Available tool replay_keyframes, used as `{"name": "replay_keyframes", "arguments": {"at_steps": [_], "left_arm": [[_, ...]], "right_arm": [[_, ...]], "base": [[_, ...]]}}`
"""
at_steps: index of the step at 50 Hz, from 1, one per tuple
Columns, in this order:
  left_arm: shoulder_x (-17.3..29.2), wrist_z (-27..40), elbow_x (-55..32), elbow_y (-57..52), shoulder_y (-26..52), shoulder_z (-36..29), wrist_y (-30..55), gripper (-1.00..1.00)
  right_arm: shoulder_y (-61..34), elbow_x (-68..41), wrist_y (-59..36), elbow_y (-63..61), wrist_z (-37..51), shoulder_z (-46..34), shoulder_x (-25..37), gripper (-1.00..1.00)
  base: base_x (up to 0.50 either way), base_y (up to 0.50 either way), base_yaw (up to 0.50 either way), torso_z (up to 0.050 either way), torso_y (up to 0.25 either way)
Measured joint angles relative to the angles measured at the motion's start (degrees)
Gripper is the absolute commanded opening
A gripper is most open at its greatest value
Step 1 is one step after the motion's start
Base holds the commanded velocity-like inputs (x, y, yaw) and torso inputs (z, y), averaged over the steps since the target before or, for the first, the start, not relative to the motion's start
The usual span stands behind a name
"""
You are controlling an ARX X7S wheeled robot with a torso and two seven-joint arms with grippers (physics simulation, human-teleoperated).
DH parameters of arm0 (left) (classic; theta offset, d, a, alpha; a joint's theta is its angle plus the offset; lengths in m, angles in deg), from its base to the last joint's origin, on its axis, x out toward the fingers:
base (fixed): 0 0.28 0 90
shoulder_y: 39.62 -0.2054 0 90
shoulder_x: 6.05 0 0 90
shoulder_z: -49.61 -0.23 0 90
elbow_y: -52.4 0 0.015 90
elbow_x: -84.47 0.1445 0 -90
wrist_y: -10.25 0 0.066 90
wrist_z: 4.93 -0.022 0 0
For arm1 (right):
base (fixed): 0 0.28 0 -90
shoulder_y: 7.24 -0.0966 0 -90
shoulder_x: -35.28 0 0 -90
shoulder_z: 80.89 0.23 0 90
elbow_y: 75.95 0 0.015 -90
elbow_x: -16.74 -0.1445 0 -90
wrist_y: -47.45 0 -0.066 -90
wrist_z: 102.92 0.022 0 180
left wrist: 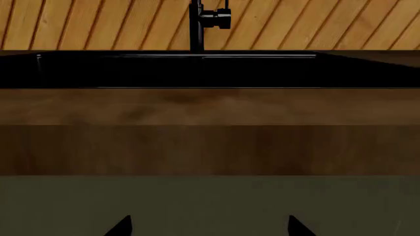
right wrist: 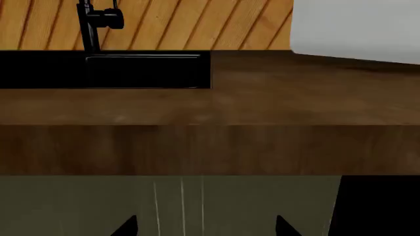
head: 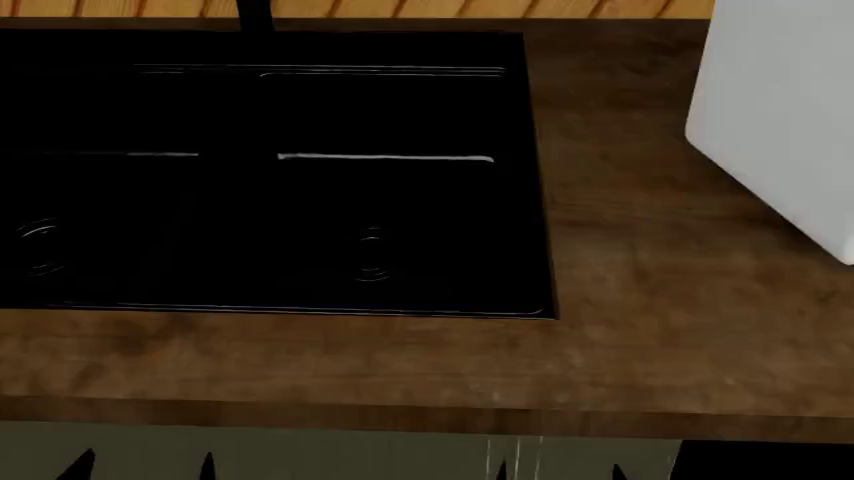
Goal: Open the dishwasher door
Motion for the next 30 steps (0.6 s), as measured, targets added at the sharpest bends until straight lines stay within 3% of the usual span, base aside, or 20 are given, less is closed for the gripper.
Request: {"name": "replay_keyframes", "arguments": {"at_steps": [17, 30], "left_arm": [[4.67, 6.03, -4.38, 0.33, 0.62, -5.79, -0.29, 1.0], [6.12, 8.05, -5.61, -0.27, 0.6, -7.04, -0.49, 1.0]], "right_arm": [[-0.95, -7.87, 2.21, 1.06, 9.07, -9.44, 7.41, 1.0], [-1.18, -9.65, 2.83, 1.76, 10.87, -11.42, 8.81, 1.0]], "base": [[0.0, 0.0, 0.0, 0.0, 0.0], [-0.46, 0.0, 0.0, 0.0, 0.0]]}}
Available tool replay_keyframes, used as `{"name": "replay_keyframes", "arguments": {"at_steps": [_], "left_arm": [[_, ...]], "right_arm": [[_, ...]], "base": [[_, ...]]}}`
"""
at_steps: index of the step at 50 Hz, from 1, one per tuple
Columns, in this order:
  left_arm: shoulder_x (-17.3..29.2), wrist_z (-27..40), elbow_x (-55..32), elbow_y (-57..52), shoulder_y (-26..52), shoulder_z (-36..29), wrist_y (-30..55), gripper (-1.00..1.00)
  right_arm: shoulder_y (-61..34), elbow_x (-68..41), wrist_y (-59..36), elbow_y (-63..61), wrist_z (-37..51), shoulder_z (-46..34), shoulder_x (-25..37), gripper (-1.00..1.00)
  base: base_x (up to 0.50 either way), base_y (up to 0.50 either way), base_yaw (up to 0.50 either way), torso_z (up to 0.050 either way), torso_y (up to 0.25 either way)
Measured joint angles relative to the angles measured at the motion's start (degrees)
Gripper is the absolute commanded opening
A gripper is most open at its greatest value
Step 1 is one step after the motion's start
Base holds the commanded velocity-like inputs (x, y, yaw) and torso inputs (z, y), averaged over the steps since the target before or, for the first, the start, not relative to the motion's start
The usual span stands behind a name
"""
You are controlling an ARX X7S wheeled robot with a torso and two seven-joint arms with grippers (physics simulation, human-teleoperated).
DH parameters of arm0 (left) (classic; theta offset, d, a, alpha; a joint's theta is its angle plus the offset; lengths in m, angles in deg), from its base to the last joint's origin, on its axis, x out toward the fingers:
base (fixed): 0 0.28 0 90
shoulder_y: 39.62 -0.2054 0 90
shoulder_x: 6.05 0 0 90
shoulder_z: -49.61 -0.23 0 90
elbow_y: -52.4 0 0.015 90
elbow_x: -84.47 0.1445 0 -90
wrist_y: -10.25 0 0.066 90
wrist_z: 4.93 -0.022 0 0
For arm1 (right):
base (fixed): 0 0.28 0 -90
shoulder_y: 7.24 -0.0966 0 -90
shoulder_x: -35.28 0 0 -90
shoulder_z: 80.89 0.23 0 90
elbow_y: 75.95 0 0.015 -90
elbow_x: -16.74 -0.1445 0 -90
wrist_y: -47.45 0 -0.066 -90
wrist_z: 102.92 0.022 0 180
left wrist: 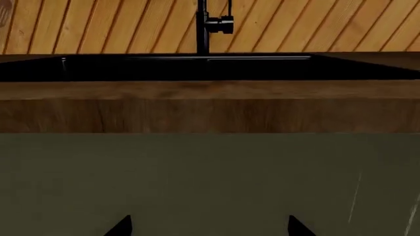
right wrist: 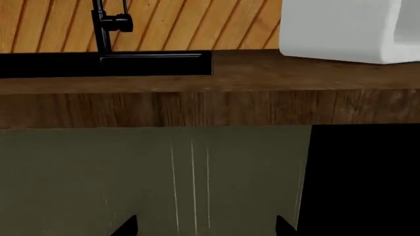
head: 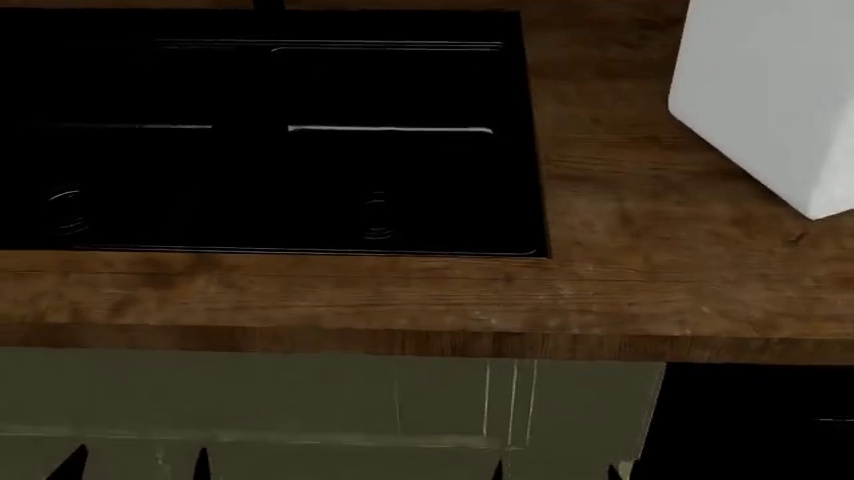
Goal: Open the dishwasher door
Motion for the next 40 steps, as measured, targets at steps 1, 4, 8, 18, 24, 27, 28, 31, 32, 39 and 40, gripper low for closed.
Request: {"name": "replay_keyframes", "arguments": {"at_steps": [1, 4, 8, 18, 24, 27, 28, 31, 32, 39, 40], "left_arm": [[0.08, 0.13, -0.05, -0.05, -0.03, -0.05, -0.02, 1.0], [0.32, 0.49, -0.15, -0.14, -0.12, -0.25, -0.13, 1.0], [0.57, 0.88, -0.37, -0.24, -0.33, -0.45, -0.34, 1.0], [1.21, 1.68, -1.33, -0.69, -0.48, -0.47, -0.82, 1.0], [1.38, 2.11, -1.72, -0.99, -0.55, -0.64, -1.07, 1.0], [1.48, 2.31, -1.79, -1.05, -0.52, -0.79, -1.18, 1.0], [1.51, 2.37, -1.81, -1.07, -0.5, -0.85, -1.22, 1.0], [1.62, 2.53, -1.89, -1.14, -0.46, -1.01, -1.29, 1.0], [1.66, 2.57, -1.92, -1.16, -0.45, -1.07, -1.31, 1.0], [1.92, 2.84, -2.0, -0.92, -0.3, -1.49, -1.74, 1.0], [1.96, 2.87, -2.0, -0.88, -0.28, -1.55, -1.8, 1.0]], "right_arm": [[0.01, -0.07, 0.03, 0.03, 0.08, -0.11, 0.06, 1.0], [0.03, -0.24, 0.16, 0.17, 0.27, -0.4, 0.2, 1.0], [0.13, -0.42, 0.41, 0.39, 0.48, -0.73, 0.35, 1.0], [0.19, -0.89, 0.81, 0.44, 0.78, -1.46, 0.48, 1.0], [0.31, -1.4, 0.92, 0.25, 0.87, -1.6, 0.73, 1.0], [0.35, -1.64, 0.97, 0.21, 0.91, -1.65, 0.84, 1.0], [0.36, -1.71, 0.98, 0.2, 0.92, -1.67, 0.87, 1.0], [0.37, -1.92, 1.04, 0.22, 0.95, -1.73, 0.96, 1.0], [0.39, -1.99, 1.06, 0.21, 0.97, -1.75, 0.99, 1.0], [0.44, -2.34, 1.29, 0.31, 1.11, -1.88, 1.19, 1.0], [0.45, -2.39, 1.3, 0.28, 1.13, -1.9, 1.23, 1.0]], "base": [[-0.5, 0.0, 0.0, 0.0, 0.0], [-0.33, 0.0, 0.0, 0.0, 0.0], [0.0, 0.0, 0.0, 0.0, 0.0], [0.0, -0.14, 0.0, 0.0, 0.0], [0.0, -0.5, 0.0, 0.0, 0.0], [0.0, -0.5, 0.0, 0.0, 0.0], [0.0, -0.5, 0.0, 0.0, 0.0], [0.0, -0.5, 0.0, 0.0, 0.0], [0.0, -0.5, 0.0, 0.0, 0.0], [0.0, -0.5, 0.0, 0.0, 0.0], [0.0, -0.5, 0.0, 0.0, 0.0]]}}
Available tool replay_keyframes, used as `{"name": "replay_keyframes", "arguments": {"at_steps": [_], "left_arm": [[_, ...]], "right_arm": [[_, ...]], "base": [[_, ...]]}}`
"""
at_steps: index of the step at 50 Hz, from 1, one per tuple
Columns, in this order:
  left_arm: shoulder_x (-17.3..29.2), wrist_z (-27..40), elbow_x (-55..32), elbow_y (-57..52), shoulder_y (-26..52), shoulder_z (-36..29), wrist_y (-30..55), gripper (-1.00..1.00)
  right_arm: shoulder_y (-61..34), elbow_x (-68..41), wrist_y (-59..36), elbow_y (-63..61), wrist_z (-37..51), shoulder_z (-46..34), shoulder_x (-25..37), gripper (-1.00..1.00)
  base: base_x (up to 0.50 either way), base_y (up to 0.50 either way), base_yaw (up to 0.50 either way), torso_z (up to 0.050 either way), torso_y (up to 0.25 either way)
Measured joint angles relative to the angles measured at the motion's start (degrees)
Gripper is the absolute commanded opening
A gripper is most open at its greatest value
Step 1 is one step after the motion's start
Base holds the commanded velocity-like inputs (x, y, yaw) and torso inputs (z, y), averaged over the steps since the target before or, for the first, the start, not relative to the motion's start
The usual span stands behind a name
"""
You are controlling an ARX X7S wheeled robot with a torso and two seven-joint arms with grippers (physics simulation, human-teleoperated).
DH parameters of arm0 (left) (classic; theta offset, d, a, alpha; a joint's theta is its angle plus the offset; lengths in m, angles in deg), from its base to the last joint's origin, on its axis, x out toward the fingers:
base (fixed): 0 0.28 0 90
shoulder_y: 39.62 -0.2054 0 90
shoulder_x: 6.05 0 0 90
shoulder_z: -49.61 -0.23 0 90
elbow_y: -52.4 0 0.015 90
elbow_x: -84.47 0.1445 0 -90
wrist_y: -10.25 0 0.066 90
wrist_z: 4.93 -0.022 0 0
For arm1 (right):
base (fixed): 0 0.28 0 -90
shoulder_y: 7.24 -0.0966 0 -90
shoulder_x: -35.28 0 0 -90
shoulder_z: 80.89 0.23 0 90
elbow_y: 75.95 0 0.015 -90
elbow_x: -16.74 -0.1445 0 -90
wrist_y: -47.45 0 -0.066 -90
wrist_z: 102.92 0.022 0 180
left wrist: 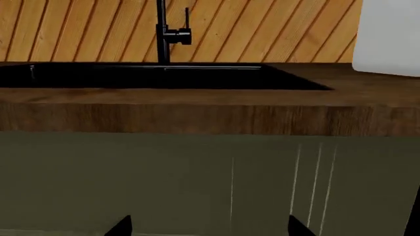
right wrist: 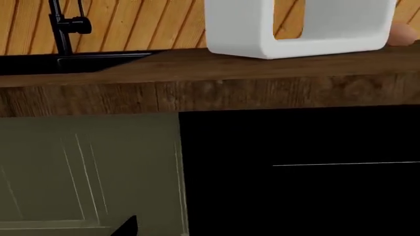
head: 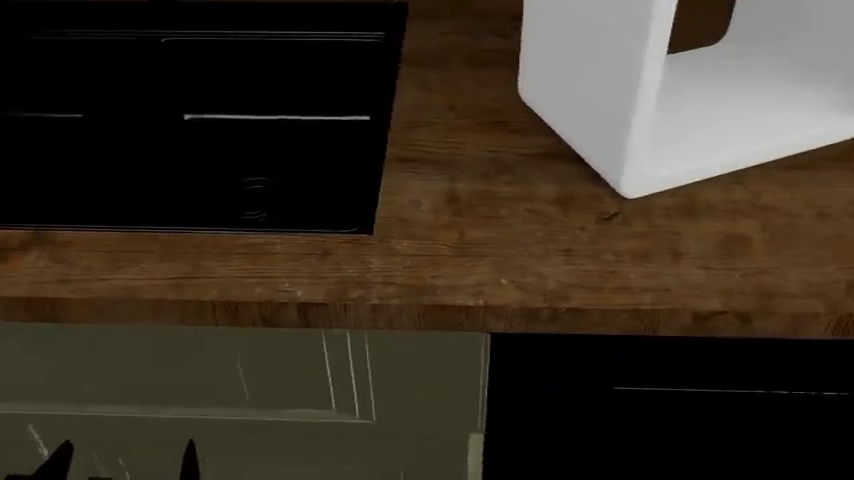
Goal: Open the dishwasher door
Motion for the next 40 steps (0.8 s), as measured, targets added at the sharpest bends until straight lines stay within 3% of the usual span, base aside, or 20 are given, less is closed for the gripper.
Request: {"name": "replay_keyframes", "arguments": {"at_steps": [13, 30, 40], "left_arm": [[0.47, 0.55, -0.26, -0.02, 0.15, -0.62, -0.31, 1.0], [0.98, 1.35, -0.5, -0.22, 0.37, -1.32, -0.69, 1.0], [1.13, 2.13, -1.04, -1.26, 0.43, -1.51, 0.25, 1.0]], "right_arm": [[-0.06, -0.48, 0.15, -0.04, 0.25, -0.39, 0.32, 1.0], [0.09, -0.51, 0.23, -0.47, 0.93, -0.95, 0.84, 1.0], [0.59, -0.63, 0.43, -1.08, 1.47, -1.09, 1.16, 1.0]], "base": [[0.0, -0.5, 0.0, 0.0, 0.0], [0.0, 0.0, 0.0, 0.0, 0.0], [0.0, 0.0, 0.0, -0.048, 0.0]]}}
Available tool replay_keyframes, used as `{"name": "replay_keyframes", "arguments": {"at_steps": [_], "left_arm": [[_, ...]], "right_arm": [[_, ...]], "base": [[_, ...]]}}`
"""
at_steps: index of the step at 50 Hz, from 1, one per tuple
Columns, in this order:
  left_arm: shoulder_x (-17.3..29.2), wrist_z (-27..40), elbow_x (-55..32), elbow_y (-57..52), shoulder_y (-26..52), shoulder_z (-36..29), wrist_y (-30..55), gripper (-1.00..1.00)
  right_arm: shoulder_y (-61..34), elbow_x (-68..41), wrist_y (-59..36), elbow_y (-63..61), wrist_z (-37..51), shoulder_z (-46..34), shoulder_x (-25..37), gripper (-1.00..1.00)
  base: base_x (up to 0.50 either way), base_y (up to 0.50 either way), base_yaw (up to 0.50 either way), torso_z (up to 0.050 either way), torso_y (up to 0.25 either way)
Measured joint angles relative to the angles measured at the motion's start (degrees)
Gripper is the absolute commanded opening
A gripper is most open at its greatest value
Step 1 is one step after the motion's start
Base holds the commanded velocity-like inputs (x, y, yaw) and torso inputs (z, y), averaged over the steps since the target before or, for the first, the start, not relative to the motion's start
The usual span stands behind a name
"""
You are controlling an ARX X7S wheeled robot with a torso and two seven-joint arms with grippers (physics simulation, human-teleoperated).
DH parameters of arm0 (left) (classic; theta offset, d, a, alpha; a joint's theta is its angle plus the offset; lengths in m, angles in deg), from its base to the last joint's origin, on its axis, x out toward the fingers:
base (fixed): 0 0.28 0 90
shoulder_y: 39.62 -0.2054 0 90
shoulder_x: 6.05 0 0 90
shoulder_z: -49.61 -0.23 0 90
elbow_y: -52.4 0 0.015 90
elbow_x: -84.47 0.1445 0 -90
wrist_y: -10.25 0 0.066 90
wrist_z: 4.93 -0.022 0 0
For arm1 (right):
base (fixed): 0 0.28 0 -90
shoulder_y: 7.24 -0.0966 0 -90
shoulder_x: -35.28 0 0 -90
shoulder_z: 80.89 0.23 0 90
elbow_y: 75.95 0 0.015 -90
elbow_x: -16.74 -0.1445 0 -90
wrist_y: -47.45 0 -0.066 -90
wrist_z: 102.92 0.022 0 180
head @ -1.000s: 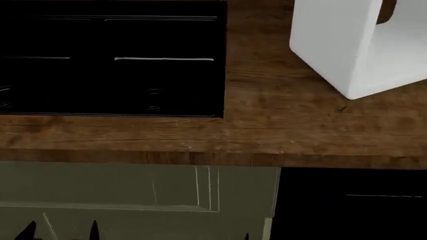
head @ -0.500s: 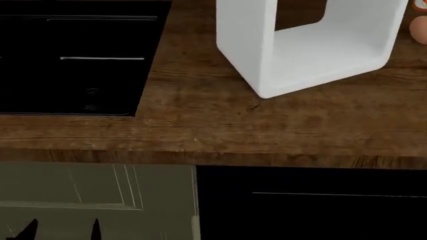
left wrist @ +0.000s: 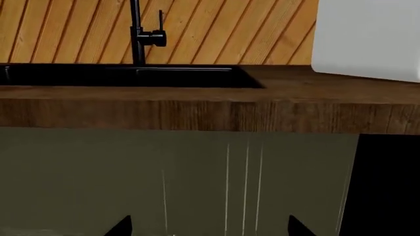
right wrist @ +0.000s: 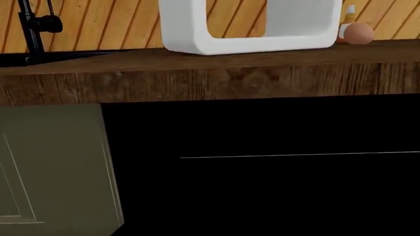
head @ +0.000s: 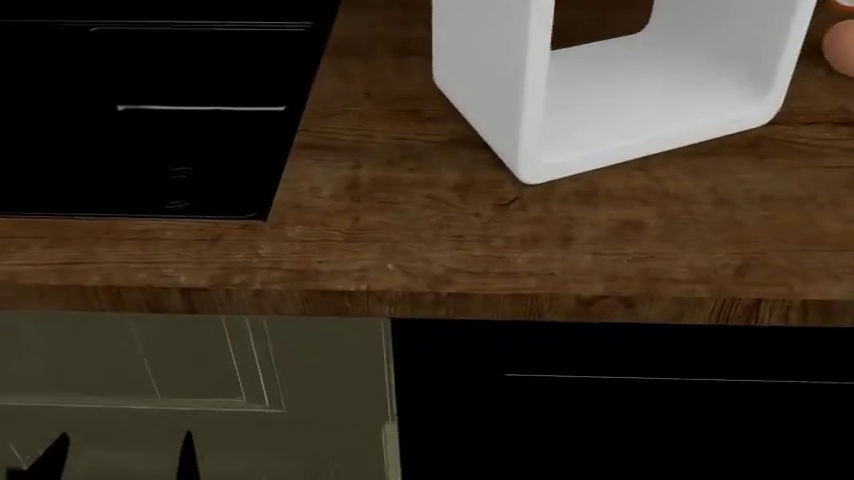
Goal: Open the dishwasher door
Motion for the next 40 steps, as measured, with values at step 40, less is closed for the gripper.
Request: {"name": "replay_keyframes", "arguments": {"at_steps": [40], "left_arm": [[0.75, 1.42, -1.09, 0.22, 0.66, -1.62, 0.12, 1.0]], "right_arm": [[0.32, -0.52, 0.19, -0.54, 1.25, -0.85, 1.12, 1.0]], "base": [[0.0, 0.0, 0.0, -0.05, 0.0]]}}
